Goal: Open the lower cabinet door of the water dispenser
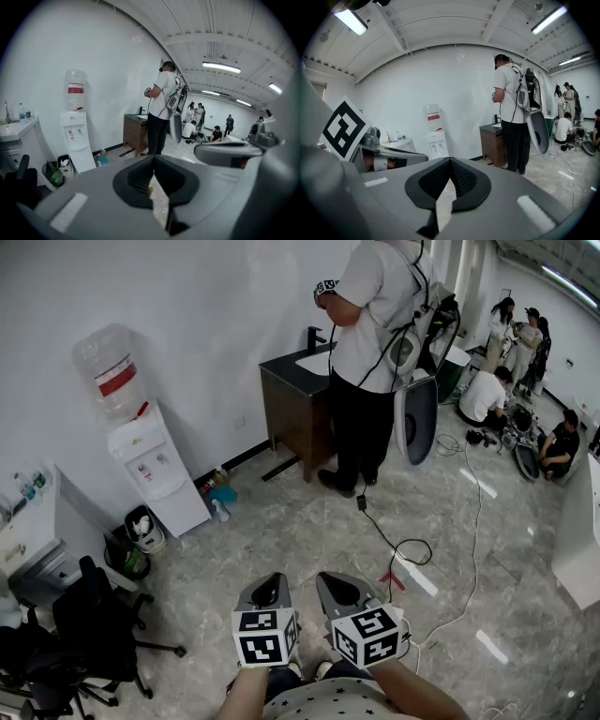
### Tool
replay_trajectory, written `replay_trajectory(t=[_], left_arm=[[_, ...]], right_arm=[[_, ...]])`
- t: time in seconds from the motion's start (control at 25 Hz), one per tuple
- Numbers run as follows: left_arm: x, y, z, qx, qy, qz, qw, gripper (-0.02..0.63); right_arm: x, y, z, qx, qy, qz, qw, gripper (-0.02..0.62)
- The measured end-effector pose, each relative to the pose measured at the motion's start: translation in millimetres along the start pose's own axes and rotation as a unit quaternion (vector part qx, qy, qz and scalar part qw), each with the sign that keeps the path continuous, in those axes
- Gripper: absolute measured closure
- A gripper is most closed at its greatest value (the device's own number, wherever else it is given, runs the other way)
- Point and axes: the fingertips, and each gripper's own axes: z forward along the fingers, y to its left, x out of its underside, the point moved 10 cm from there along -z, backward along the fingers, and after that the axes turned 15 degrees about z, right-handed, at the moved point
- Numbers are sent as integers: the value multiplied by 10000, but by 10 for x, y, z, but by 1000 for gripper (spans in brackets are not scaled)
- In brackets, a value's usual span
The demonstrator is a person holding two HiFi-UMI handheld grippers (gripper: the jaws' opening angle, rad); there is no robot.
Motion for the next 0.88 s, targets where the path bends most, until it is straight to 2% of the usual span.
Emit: replay_trajectory(t=[0.24,0.48,0.64,0.88], left_arm=[[68,-81,-62,-258,27,-171,9995,601],[275,40,-173,-838,212,-506,9950,600],[384,298,-217,-1165,323,-777,9896,600],[540,966,-95,-1543,387,-1095,9812,600]], right_arm=[[39,-35,-48,-210,140,-123,9996,601],[108,78,160,-786,485,-275,9953,601],[136,208,458,-1069,774,-367,9906,601],[162,489,1160,-1365,1074,-526,9834,601]])
